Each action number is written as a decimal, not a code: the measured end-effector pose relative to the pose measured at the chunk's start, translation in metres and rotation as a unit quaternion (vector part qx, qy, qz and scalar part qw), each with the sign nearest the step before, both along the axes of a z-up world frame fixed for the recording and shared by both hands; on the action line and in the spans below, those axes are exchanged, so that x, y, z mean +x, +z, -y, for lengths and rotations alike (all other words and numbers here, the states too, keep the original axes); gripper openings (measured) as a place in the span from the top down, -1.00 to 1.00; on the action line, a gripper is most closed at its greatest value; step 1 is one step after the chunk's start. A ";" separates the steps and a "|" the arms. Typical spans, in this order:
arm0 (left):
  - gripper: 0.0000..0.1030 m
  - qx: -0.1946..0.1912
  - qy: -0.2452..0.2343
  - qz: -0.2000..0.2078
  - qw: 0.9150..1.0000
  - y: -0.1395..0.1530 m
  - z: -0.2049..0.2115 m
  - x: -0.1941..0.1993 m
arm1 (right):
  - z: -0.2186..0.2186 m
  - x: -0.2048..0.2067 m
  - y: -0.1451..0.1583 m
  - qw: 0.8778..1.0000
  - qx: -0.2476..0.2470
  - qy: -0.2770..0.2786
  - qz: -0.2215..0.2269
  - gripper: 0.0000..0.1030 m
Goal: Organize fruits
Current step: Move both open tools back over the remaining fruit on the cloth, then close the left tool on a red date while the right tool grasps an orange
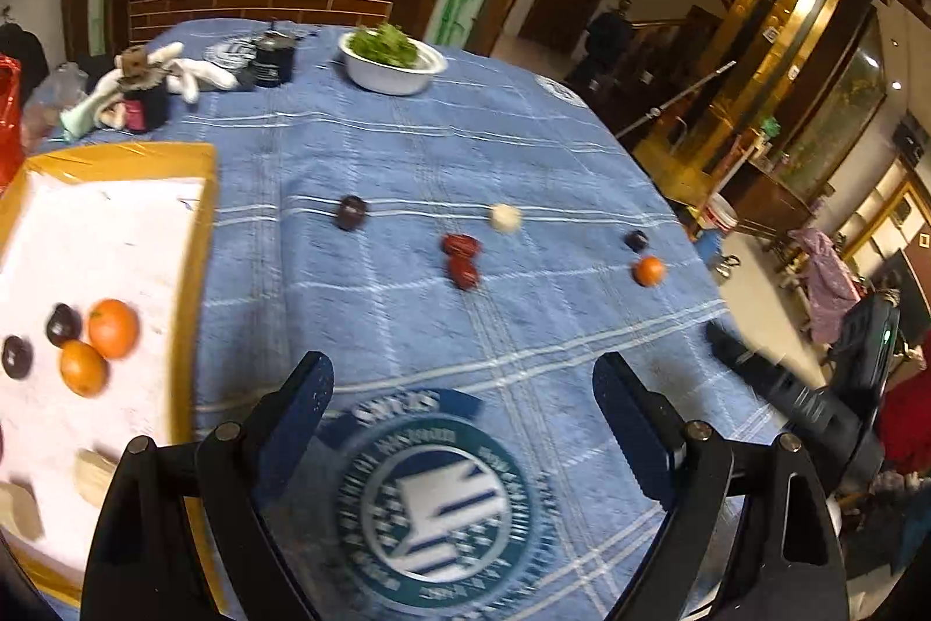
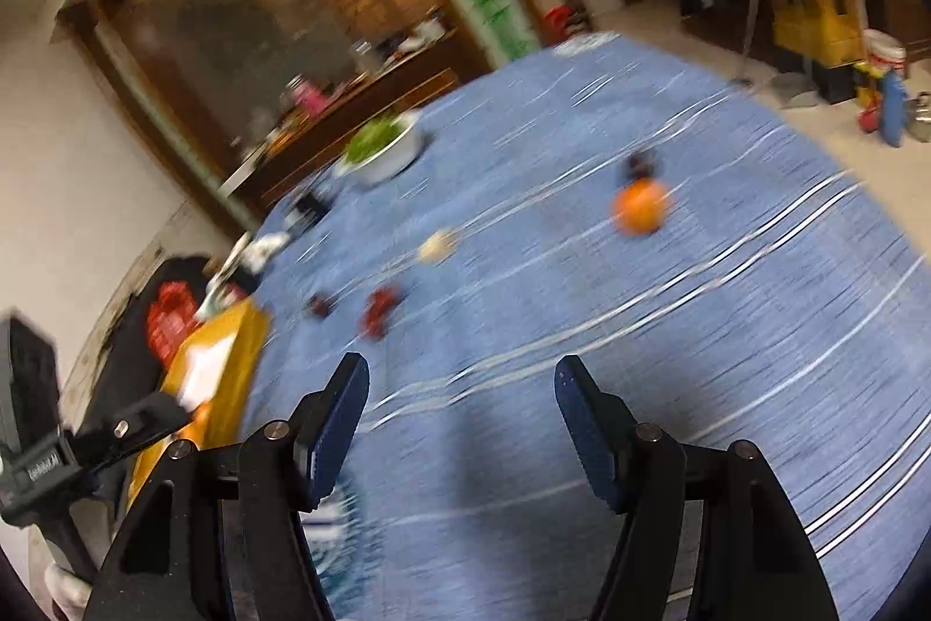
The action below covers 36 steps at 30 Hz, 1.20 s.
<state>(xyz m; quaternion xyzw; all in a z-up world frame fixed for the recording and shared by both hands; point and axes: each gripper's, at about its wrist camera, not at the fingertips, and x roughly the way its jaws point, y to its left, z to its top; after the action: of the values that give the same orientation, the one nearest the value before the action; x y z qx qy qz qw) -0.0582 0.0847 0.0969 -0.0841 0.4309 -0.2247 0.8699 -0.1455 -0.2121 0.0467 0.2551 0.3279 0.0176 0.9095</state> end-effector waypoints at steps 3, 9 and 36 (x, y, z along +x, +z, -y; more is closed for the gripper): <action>-0.75 0.005 0.008 -0.014 1.000 -0.009 -0.004 0.014 | 0.047 0.008 -0.001 0.998 -0.020 -0.050 -0.017 -0.38; 0.18 0.002 -0.031 -0.050 0.998 -0.026 0.026 0.042 | 0.090 0.042 -0.014 0.997 -0.003 -0.072 -0.042 -0.37; 0.57 0.163 -0.027 -0.005 0.986 -0.079 0.118 0.102 | 0.067 0.122 -0.047 0.991 -0.088 -0.042 -0.090 0.29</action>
<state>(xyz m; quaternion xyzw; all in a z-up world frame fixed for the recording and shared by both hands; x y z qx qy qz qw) 0.0437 -0.0337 0.0176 0.0694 0.4678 -0.1746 0.8636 -0.0240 -0.2796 -0.0007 0.1885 0.3971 -0.0728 0.8953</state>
